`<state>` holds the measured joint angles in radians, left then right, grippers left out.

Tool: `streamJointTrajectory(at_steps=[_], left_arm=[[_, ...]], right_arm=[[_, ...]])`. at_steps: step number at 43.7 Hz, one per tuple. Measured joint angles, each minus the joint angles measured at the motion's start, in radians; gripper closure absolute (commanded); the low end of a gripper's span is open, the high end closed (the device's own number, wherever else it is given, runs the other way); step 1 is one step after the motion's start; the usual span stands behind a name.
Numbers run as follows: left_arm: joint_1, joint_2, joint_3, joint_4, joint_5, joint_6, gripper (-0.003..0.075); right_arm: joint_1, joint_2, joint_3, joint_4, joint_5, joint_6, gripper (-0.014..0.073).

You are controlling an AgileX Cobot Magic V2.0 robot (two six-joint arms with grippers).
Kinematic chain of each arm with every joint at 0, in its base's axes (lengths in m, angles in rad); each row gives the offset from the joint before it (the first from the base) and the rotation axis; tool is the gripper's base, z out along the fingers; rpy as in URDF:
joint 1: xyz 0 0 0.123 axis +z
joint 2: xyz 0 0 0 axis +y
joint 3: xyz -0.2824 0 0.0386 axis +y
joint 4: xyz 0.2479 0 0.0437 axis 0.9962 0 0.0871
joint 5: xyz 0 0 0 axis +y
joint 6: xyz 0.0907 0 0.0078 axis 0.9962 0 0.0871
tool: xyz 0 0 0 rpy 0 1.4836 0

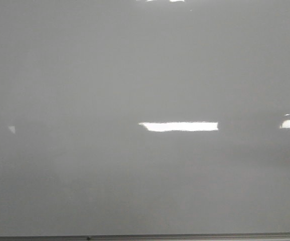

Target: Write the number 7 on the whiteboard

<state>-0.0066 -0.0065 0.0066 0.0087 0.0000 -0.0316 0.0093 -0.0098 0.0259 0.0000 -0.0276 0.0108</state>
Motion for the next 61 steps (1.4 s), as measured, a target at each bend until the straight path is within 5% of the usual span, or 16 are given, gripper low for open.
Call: streamJointTrajectory(at_steps=[45,61], left_arm=[[0.000,0.000,0.000,0.000,-0.065,0.000,0.0741],[0.000,0.005,-0.269,0.000,0.111,0.000,0.0741]], right_arm=[[0.000,0.000,0.000,0.000,-0.020,0.002,0.0661],[0.000,0.010,-0.306,0.000,0.210,0.006,0.0661]])
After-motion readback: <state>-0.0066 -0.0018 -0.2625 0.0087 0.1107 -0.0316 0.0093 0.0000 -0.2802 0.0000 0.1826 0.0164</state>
